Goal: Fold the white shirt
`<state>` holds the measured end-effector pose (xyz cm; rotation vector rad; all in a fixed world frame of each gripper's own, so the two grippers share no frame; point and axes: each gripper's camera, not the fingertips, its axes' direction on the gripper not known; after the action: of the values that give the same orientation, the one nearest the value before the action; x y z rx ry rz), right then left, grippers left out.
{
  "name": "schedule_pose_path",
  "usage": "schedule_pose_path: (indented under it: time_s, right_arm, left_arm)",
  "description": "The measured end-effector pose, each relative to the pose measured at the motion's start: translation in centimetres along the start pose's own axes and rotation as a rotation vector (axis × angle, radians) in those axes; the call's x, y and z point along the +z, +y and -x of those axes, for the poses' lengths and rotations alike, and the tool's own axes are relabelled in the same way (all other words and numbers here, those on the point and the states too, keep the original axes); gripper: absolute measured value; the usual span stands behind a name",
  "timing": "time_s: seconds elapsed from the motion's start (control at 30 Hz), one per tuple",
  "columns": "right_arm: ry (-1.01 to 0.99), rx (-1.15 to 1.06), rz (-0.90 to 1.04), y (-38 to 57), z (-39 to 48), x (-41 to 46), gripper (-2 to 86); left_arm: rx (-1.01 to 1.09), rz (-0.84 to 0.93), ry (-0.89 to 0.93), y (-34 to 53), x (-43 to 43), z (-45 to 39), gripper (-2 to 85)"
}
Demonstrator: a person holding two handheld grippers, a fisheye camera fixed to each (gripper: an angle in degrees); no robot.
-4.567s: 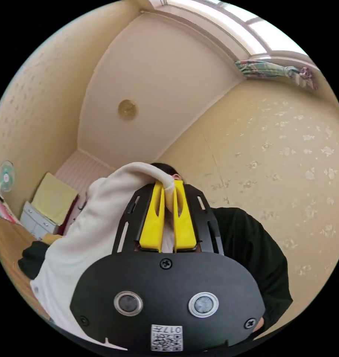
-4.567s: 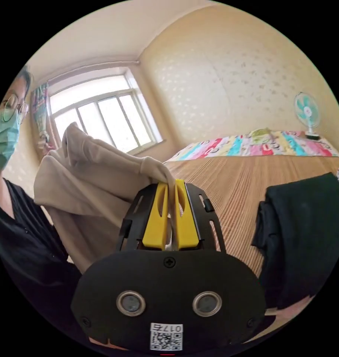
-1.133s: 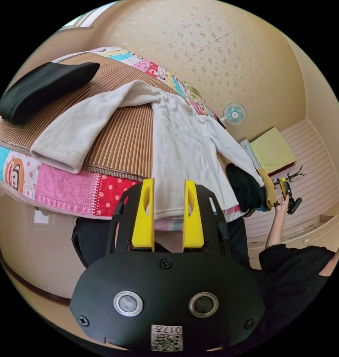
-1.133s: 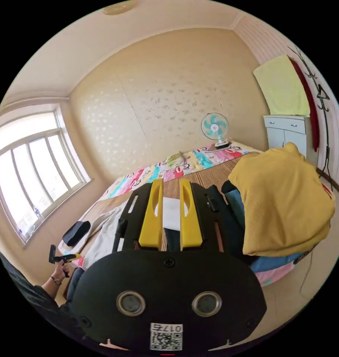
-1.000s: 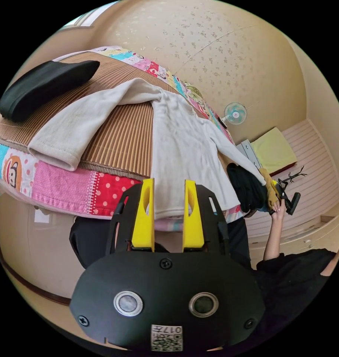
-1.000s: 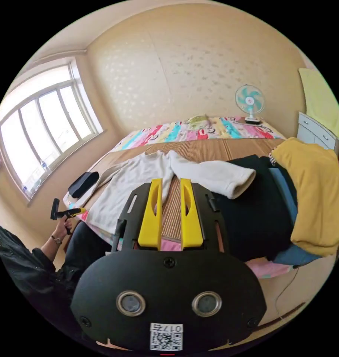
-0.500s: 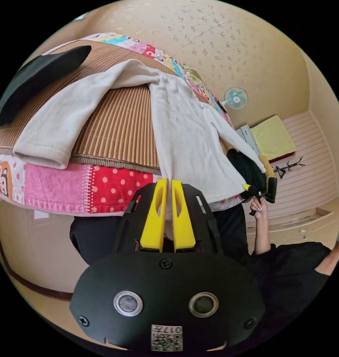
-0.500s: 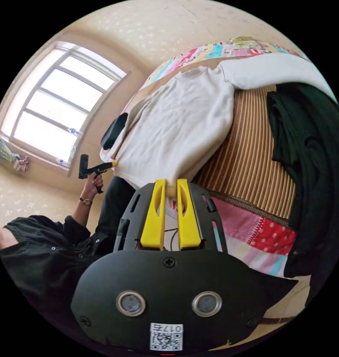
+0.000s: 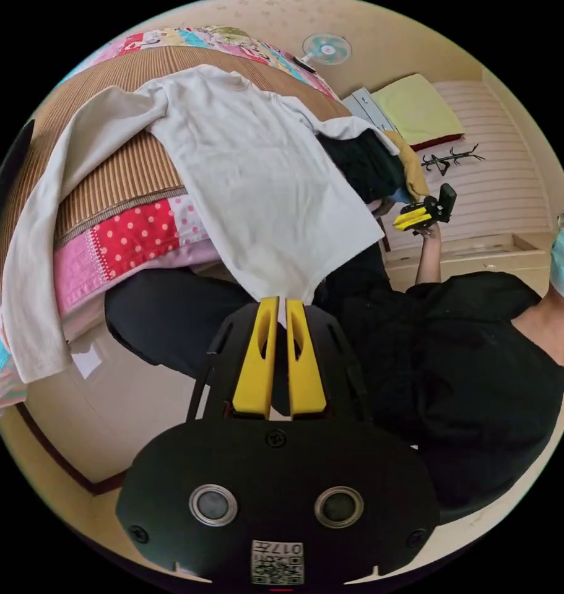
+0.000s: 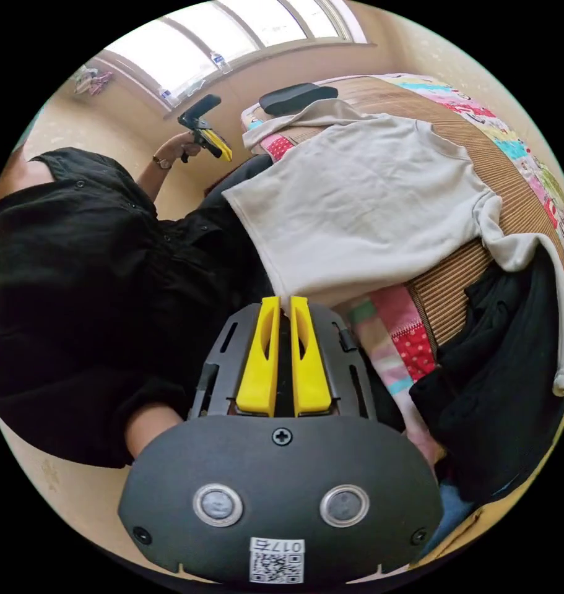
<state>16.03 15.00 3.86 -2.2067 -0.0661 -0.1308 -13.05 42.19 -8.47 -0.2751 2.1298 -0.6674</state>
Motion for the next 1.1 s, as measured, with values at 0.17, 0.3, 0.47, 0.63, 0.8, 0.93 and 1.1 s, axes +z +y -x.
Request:
schedule_pose_path:
  time_s: [0.17, 0.3, 0.47, 0.63, 0.8, 0.93, 1.1]
  right_arm:
    - [0.087, 0.153, -0.197, 0.3, -3.6, -2.8, 0.7]
    - [0.184, 0.362, -0.387, -2.4, -8.0, -3.3, 0.6]
    - [0.041, 0.545, -0.843, -2.0, -15.0, 2.1, 0.5]
    - [0.25, 0.671, -0.648, -1.4, -14.6, 8.6, 0.5]
    - [0.253, 0.651, -0.672, 1.9, -11.7, 9.6, 0.5]
    - [0.249, 0.657, -0.648, 2.8, -11.8, 9.2, 0.5]
    - [0.182, 0.657, -0.632, 4.2, -13.2, 8.2, 0.5]
  left_arm:
    - [-0.1, -0.346, -0.04, -0.3, -1.6, -0.8, 6.4]
    - [-0.069, -0.475, -0.179, -5.1, 1.3, -3.8, 5.1]
    - [-0.14, -0.44, -0.466, -13.2, 10.5, -4.0, -0.4]
    - [-0.099, -0.436, -0.551, -12.6, 14.5, -5.3, -0.9]
    - [-0.15, -0.375, -0.582, -10.9, 15.7, -7.8, -0.9]
    - [-0.203, -0.415, -0.527, -7.9, 13.7, -7.5, -0.5]
    - [-0.522, -0.478, -0.808, -1.6, 6.9, -2.2, 3.8]
